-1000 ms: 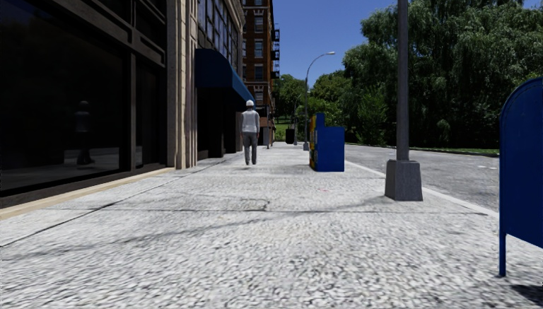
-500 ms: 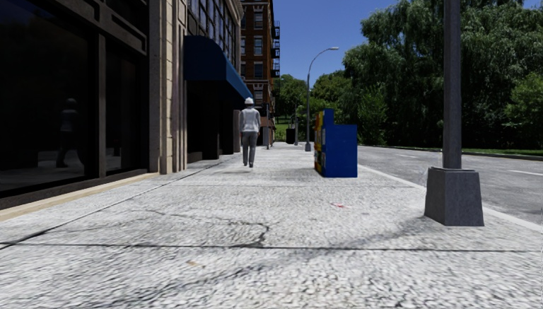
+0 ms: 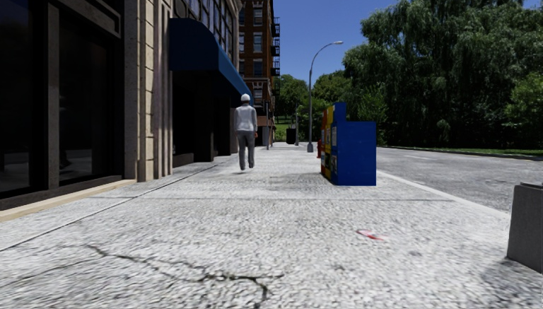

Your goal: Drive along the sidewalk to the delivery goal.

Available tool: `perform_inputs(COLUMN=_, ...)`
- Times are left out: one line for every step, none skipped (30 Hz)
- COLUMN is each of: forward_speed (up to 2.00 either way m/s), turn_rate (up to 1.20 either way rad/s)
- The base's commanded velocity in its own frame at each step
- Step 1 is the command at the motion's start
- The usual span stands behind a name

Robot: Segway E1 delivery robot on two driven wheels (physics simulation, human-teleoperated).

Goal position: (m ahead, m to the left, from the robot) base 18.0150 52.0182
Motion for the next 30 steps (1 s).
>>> perform_inputs(forward_speed=2.0, turn_rate=0.0)
perform_inputs(forward_speed=2.0, turn_rate=0.0)
perform_inputs(forward_speed=2.0, turn_rate=0.0)
perform_inputs(forward_speed=2.0, turn_rate=0.0)
perform_inputs(forward_speed=2.0, turn_rate=0.0)
perform_inputs(forward_speed=2.0, turn_rate=0.0)
perform_inputs(forward_speed=2.0, turn_rate=0.0)
perform_inputs(forward_speed=2.0, turn_rate=0.0)
perform_inputs(forward_speed=2.0, turn_rate=0.0)
perform_inputs(forward_speed=2.0, turn_rate=0.0)
perform_inputs(forward_speed=2.0, turn_rate=0.0)
perform_inputs(forward_speed=2.0, turn_rate=0.0)
perform_inputs(forward_speed=2.0, turn_rate=0.0)
perform_inputs(forward_speed=2.0, turn_rate=0.0)
perform_inputs(forward_speed=2.0, turn_rate=0.0)
perform_inputs(forward_speed=2.0, turn_rate=0.0)
perform_inputs(forward_speed=2.0, turn_rate=0.0)
perform_inputs(forward_speed=2.0, turn_rate=0.0)
perform_inputs(forward_speed=2.0, turn_rate=0.0)
perform_inputs(forward_speed=2.0, turn_rate=0.0)
perform_inputs(forward_speed=2.0, turn_rate=0.0)
perform_inputs(forward_speed=2.0, turn_rate=0.0)
perform_inputs(forward_speed=2.0, turn_rate=0.0)
perform_inputs(forward_speed=2.0, turn_rate=0.0)
perform_inputs(forward_speed=2.0, turn_rate=0.0)
perform_inputs(forward_speed=2.0, turn_rate=0.0)
perform_inputs(forward_speed=2.0, turn_rate=0.0)
perform_inputs(forward_speed=2.0, turn_rate=0.0)
perform_inputs(forward_speed=2.0, turn_rate=0.0)
perform_inputs(forward_speed=2.0, turn_rate=0.0)
